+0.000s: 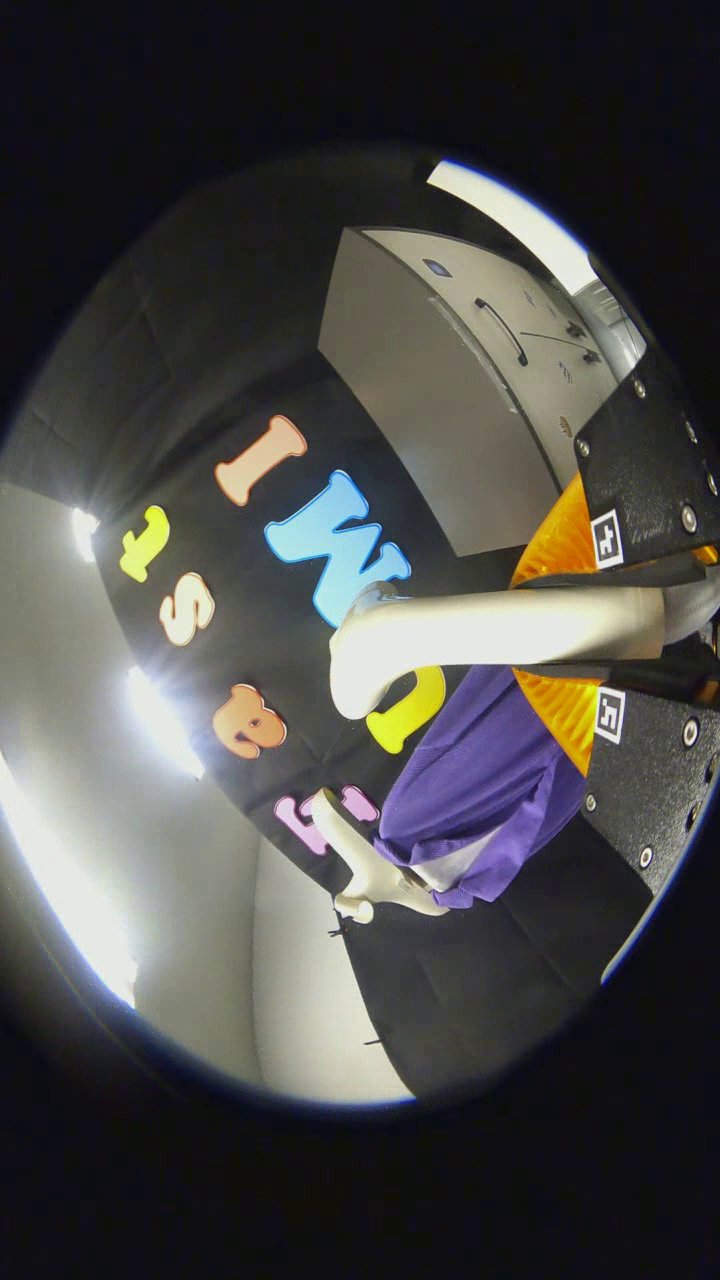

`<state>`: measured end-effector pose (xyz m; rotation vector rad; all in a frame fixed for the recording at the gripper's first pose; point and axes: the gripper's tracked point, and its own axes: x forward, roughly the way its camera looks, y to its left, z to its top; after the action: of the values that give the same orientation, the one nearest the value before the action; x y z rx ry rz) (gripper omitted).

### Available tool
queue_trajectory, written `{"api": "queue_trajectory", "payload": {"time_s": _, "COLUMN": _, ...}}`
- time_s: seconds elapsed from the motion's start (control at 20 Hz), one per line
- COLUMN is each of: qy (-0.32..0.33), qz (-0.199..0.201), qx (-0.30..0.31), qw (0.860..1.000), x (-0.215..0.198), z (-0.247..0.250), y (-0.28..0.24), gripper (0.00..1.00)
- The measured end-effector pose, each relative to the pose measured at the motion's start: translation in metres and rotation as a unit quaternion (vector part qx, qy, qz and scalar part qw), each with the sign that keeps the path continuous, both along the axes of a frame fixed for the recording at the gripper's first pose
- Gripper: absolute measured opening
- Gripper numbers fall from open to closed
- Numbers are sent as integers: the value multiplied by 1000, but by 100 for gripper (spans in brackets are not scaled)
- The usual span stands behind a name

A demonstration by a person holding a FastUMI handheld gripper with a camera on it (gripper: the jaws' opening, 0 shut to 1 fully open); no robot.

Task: Iron the clothes twice with a garment steamer, once on the left side and once on the right side.

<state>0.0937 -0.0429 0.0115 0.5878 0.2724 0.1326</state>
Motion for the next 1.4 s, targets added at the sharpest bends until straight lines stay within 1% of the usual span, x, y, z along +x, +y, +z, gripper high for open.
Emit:
{"api": "queue_trajectory", "payload": {"time_s": 0.15, "qy": -17, "qz": -1, "qx": -44, "qw": 999, "x": -12, "z": 4, "y": 16, "gripper": 29}}
{"api": "queue_trajectory", "payload": {"time_s": 0.4, "qy": -47, "qz": -6, "qx": -99, "qw": 994, "x": -17, "z": 13, "y": 38, "gripper": 29}}
{"api": "queue_trajectory", "payload": {"time_s": 0.5, "qy": -60, "qz": -2, "qx": -128, "qw": 990, "x": -16, "z": 14, "y": 46, "gripper": 29}}
{"api": "queue_trajectory", "payload": {"time_s": 0.6, "qy": -68, "qz": -8, "qx": -155, "qw": 986, "x": -14, "z": 15, "y": 51, "gripper": 29}}
{"api": "queue_trajectory", "payload": {"time_s": 0.75, "qy": -91, "qz": -18, "qx": -178, "qw": 980, "x": -5, "z": 21, "y": 64, "gripper": 29}}
{"api": "queue_trajectory", "payload": {"time_s": 1.0, "qy": -129, "qz": -52, "qx": -245, "qw": 959, "x": 10, "z": 24, "y": 85, "gripper": 29}}
{"api": "queue_trajectory", "payload": {"time_s": 1.4, "qy": -173, "qz": -65, "qx": -319, "qw": 929, "x": 29, "z": 20, "y": 134, "gripper": 29}}
